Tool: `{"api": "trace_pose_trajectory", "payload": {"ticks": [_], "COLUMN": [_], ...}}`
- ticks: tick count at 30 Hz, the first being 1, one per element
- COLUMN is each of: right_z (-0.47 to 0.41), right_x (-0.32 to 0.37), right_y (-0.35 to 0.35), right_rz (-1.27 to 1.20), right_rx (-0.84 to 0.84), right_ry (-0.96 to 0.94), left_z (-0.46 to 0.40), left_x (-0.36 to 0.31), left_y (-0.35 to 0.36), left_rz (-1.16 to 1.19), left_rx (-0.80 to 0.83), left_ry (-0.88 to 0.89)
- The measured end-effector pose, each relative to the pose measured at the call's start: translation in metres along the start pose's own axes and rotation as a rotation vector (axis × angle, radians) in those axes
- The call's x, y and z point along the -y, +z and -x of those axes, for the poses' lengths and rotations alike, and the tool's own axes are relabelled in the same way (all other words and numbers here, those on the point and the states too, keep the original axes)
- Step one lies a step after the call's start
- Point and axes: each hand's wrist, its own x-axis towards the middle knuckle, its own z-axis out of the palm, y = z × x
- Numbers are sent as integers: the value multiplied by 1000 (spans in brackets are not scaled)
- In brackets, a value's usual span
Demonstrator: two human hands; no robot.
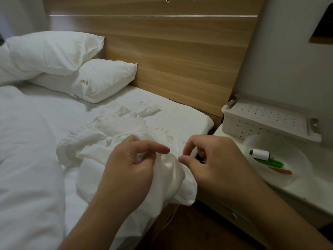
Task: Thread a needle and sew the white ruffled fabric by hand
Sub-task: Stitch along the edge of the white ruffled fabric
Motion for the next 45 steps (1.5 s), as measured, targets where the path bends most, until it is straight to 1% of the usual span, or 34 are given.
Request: {"api": "trace_pose_trajectory", "payload": {"ticks": [5,12,19,23,24,25,27,28,29,30,34,38,41,43,45], "right_z": [-1,-2,-3,-3,-4,-5,-6,-6,-6,-7,-6,-7,-7,-7,-7], "right_x": [-3,-2,-3,-7,-8,-9,-7,-6,-5,-5,-3,-2,-5,-8,-12], "right_y": [-7,-15,-16,-18,-20,-23,-30,-32,-32,-30,-15,-13,-21,-24,-22], "right_rz": [-9,-18,-53,-168,-241,-358,-650,-762,-827,-866,-1004,-1127,-1121,-1079,-1042], "right_rx": [-155,-281,-328,-276,-217,-120,119,202,245,249,123,171,224,194,126], "right_ry": [47,146,250,218,216,217,240,255,264,268,313,298,284,328,386], "left_z": [0,-2,-3,-4,-5,-5,-5,-5,-5,-4,-3,-3,-4,-6,-7], "left_x": [4,7,11,12,12,13,12,12,12,11,8,6,10,13,17], "left_y": [0,-1,-2,-2,-3,-4,-5,-6,-7,-7,-7,-7,-8,-10,-13], "left_rz": [-80,-169,-190,-153,-129,-103,-59,-40,-20,2,72,99,141,183,223], "left_rx": [-3,-28,-96,-142,-152,-157,-157,-155,-154,-157,-156,-192,-263,-325,-377], "left_ry": [9,0,-19,-41,-53,-68,-83,-81,-76,-70,-56,-32,-54,-107,-152]}}
